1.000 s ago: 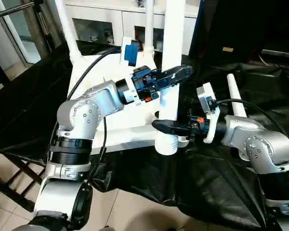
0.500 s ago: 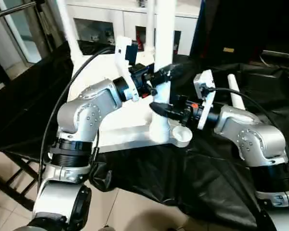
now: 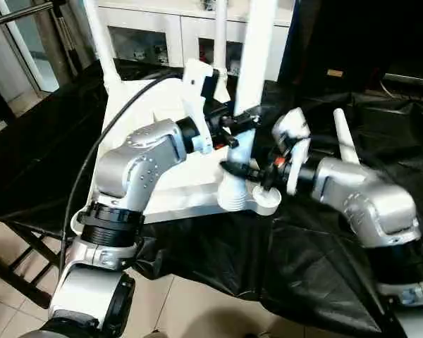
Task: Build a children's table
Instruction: Insert table leg to table base
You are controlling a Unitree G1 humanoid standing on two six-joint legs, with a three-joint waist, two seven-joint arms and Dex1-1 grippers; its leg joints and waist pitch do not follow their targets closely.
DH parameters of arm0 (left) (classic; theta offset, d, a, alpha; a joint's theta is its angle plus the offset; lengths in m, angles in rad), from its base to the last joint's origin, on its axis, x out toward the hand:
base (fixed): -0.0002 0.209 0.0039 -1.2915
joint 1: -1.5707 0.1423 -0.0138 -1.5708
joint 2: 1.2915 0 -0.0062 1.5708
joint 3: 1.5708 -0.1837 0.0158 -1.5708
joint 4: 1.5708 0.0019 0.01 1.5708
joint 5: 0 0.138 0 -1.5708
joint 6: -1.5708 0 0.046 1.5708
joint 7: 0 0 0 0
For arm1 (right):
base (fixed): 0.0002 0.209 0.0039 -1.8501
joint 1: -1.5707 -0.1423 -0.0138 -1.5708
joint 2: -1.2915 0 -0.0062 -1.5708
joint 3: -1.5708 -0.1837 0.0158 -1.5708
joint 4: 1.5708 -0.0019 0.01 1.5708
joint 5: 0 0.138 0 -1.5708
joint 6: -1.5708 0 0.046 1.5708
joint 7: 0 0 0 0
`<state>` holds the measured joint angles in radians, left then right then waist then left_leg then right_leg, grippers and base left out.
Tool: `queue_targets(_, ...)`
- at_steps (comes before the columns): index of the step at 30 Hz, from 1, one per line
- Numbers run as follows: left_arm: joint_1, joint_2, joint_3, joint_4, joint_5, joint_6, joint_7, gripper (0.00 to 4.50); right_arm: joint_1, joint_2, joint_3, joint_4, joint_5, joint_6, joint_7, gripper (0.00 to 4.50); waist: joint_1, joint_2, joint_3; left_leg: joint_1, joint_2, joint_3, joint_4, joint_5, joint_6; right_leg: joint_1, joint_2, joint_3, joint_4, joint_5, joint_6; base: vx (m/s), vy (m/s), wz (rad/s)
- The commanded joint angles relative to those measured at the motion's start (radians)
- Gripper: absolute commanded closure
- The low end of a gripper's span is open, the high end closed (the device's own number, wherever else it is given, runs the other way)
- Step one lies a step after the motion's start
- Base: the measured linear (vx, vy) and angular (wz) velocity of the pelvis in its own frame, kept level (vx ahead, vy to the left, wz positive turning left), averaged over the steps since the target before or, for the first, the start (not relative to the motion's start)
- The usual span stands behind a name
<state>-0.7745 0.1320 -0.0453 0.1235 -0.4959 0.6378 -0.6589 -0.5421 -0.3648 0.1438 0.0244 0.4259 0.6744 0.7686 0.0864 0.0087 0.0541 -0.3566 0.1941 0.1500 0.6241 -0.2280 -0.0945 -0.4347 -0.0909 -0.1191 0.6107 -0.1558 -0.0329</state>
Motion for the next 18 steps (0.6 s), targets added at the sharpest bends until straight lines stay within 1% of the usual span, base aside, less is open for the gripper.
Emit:
queue_targets(1,-0.021,0.001,0.002,-0.010,0.000,-0.018,-0.009,2.67,0.011,-0.001,-0.001,0.015,-0.028,0.007,-0.034,1.41,0.000,-0.017,-0.082,-0.018,0.012,0.010,-0.061,0.033,0.074,0.093,-0.042,0.051,-0.068,-0.228,-0.112,0.000,0.000,0.00)
queue_targets(2,-0.021,0.001,0.002,-0.007,0.001,-0.020,-0.009,2.67,0.013,0.005,-0.003,0.014,-0.024,0.011,-0.041,1.41,0.000,-0.017,-0.082,-0.018,0.012,0.010,-0.061,0.032,0.075,0.093,-0.042,0.052,-0.069,-0.228,-0.112,0.000,0.000,0.00)
queue_targets(3,-0.024,0.001,0.002,-0.004,0.003,-0.022,-0.010,2.67,0.013,0.009,-0.004,0.014,-0.020,0.014,-0.047,1.41,0.000,-0.011,-0.081,-0.017,0.012,0.009,-0.061,0.029,0.073,0.092,-0.042,0.051,-0.069,-0.231,-0.114,0.000,0.000,0.00)
queue_targets(5,-0.028,0.000,0.004,0.003,0.004,-0.025,-0.011,2.67,0.013,0.024,-0.015,0.015,-0.002,0.027,-0.056,1.41,-0.001,-0.014,-0.081,-0.016,0.012,0.010,-0.062,0.022,0.072,0.091,-0.041,0.051,-0.071,-0.237,-0.113,0.000,0.000,0.00)
queue_targets(11,-0.034,0.001,0.005,0.014,0.007,-0.034,-0.016,2.67,0.012,0.042,-0.031,0.023,0.007,0.034,-0.058,1.41,0.000,-0.013,-0.082,-0.016,0.013,0.009,-0.062,0.024,0.070,0.092,-0.042,0.052,-0.067,-0.213,-0.125,0.000,0.000,0.00)
queue_targets(12,-0.036,0.001,0.005,0.016,0.007,-0.035,-0.016,2.67,0.013,0.042,-0.033,0.024,0.009,0.038,-0.057,1.41,-0.001,-0.015,-0.082,-0.016,0.013,0.010,-0.062,0.023,0.071,0.092,-0.042,0.052,-0.068,-0.213,-0.124,0.000,0.000,0.00)
queue_targets(13,-0.036,0.001,0.005,0.017,0.007,-0.036,-0.016,2.67,0.013,0.042,-0.033,0.025,0.011,0.040,-0.057,1.67,0.000,-0.014,-0.082,-0.016,0.013,0.010,-0.062,0.023,0.071,0.093,-0.042,0.052,-0.067,-0.213,-0.125,0.000,0.000,0.00)
queue_targets(17,-0.038,0.002,0.007,0.024,0.007,-0.043,-0.018,2.67,0.019,0.055,-0.046,0.028,0.032,0.060,-0.066,1.80,-0.001,-0.014,-0.082,-0.017,0.012,0.010,-0.062,0.025,0.072,0.093,-0.042,0.052,-0.068,-0.219,-0.120,0.000,0.000,0.00)
queue_targets(18,-0.038,0.002,0.007,0.026,0.008,-0.045,-0.019,2.67,0.021,0.061,-0.051,0.029,0.041,0.068,-0.067,2.08,-0.001,-0.014,-0.082,-0.017,0.011,0.010,-0.061,0.025,0.074,0.093,-0.043,0.052,-0.069,-0.220,-0.119,0.000,0.000,0.00)
